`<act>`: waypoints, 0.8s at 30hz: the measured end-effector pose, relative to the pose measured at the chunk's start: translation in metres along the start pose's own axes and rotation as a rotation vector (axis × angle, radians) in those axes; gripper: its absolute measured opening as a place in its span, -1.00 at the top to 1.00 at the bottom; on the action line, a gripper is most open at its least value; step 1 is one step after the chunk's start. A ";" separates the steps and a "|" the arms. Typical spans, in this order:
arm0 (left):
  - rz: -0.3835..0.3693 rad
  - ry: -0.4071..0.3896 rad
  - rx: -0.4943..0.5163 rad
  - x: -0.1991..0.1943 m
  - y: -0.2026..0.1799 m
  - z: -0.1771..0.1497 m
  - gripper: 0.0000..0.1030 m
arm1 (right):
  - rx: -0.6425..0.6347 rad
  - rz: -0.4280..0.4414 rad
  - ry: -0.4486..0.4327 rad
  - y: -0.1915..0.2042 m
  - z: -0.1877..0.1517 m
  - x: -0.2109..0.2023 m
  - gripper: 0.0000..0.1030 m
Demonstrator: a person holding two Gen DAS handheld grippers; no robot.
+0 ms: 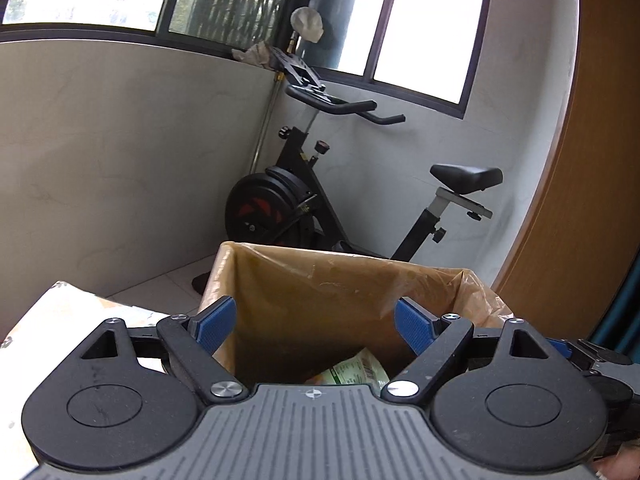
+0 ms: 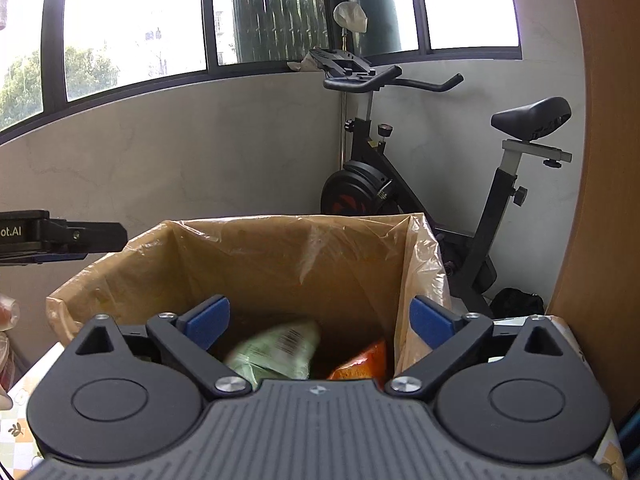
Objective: Organize snacks
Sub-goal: 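Move both open tools back down to the snack pile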
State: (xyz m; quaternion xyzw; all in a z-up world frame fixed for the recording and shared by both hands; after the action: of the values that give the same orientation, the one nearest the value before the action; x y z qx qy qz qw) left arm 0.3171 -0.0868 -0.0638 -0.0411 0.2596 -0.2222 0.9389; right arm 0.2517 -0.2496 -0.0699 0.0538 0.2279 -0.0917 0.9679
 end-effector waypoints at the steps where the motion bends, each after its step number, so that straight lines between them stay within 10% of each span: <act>1: 0.003 0.000 -0.001 -0.004 0.001 0.001 -0.71 | 0.005 0.002 -0.002 0.000 -0.001 -0.004 -0.94; 24: 0.082 0.008 -0.041 -0.117 0.060 -0.053 -0.71 | 0.040 0.068 -0.030 0.034 -0.060 -0.082 -0.94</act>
State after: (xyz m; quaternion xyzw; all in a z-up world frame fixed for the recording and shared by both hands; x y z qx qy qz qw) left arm 0.2243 0.0204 -0.0667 -0.0490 0.2694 -0.1782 0.9451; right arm 0.1602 -0.1949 -0.0842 0.0794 0.2097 -0.0643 0.9724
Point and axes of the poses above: each gripper's, at about its wrist camera, not at the fingertips, and x roughly the way its jaws point, y to its left, z to its top, the point moved 5 cm from there along x, roughly the way its jaws point, and after that the axes turned 4 degrees about y, right-handed, at the moved point
